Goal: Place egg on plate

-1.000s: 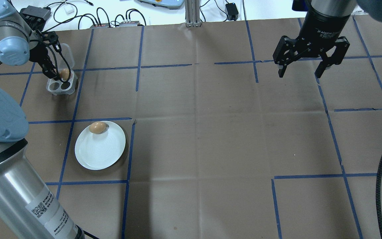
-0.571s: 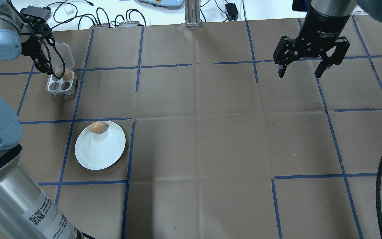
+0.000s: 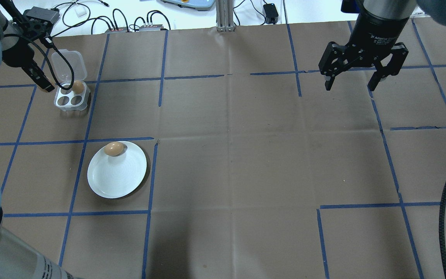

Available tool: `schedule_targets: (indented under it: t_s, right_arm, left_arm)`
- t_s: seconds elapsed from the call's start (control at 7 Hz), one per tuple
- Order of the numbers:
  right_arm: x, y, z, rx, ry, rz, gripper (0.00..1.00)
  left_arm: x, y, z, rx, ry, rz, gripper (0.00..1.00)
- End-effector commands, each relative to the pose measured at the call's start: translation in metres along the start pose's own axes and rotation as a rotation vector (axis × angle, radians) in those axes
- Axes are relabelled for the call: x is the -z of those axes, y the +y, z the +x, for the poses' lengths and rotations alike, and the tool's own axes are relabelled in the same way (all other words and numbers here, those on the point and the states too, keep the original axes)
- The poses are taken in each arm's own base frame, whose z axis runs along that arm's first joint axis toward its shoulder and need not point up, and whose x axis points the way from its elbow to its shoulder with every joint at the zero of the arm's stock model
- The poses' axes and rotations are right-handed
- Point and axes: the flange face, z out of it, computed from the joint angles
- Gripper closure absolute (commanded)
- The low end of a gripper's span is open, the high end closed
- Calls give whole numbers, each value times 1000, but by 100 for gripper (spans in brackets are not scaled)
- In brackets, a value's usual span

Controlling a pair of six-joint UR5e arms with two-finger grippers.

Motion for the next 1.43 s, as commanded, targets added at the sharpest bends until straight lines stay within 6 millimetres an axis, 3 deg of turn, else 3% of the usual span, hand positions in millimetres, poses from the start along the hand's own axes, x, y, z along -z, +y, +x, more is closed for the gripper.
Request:
schedule_targets:
  t_s: [0.0, 0.14, 0.29, 0.43, 0.71, 0.86, 1.0, 1.14, 1.29]
  right_arm:
    - [0, 0, 0, 0, -1, 0, 0]
    - [0, 0, 0, 0, -1, 0, 0]
    - [0, 0, 0, 0, -1, 0, 0]
    - [0, 0, 0, 0, 1, 0, 0]
    - [0, 0, 0, 0, 1, 0, 0]
    - [0, 0, 0, 0, 1, 0, 0]
    - [0, 0, 0, 0, -1, 0, 0]
    - [-1, -1, 0, 0, -1, -2, 0]
    - [0, 0, 0, 0, -1, 0, 0]
  left_arm:
    - [11, -18, 110, 373, 35, -18, 53]
    - [2, -21, 157, 531, 57, -46, 56]
    - [-15, -13, 194, 607, 80, -82, 58]
    - [-38, 3, 220, 662, 117, -119, 61]
    - [-96, 19, 247, 683, 101, -88, 61]
    - [-113, 24, 253, 689, 88, -64, 61]
    - [-119, 24, 252, 690, 91, -72, 60]
    - [-119, 25, 250, 693, 91, -72, 42]
    - [-114, 23, 245, 699, 70, -40, 0]
